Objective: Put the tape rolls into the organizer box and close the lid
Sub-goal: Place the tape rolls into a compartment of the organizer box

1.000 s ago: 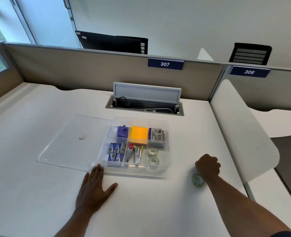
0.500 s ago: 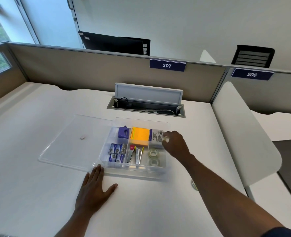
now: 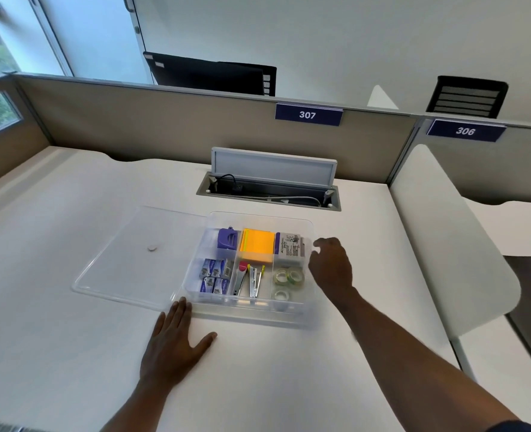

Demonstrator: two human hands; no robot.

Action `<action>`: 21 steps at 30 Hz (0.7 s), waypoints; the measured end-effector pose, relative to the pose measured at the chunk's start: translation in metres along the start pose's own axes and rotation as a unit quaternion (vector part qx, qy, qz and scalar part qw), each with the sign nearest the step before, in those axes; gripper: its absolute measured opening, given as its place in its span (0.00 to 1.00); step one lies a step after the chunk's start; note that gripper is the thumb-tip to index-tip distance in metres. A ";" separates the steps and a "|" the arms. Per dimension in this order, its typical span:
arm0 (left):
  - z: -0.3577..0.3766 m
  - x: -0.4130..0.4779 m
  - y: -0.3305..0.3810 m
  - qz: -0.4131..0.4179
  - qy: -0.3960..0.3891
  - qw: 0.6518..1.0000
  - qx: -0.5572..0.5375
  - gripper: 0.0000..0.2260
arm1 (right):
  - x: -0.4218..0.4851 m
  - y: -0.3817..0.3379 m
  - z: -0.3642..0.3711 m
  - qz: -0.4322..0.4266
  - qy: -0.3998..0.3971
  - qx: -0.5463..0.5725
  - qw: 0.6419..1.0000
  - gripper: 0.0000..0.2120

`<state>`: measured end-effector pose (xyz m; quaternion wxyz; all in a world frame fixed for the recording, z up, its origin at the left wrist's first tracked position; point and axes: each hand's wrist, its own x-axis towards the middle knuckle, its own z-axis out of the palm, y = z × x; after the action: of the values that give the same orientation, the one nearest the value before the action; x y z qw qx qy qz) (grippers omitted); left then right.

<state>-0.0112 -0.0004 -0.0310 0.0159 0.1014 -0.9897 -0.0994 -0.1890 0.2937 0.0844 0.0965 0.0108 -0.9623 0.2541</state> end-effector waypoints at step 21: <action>-0.005 0.000 0.006 0.005 0.004 1.000 -0.009 0.46 | -0.041 0.069 -0.023 0.196 -0.301 -0.195 0.913 0.15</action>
<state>-0.0119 0.0041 -0.0250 0.0214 0.0968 -0.9892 -0.1082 -0.1496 0.3645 0.0628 -0.2494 -0.1211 -0.9589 0.0602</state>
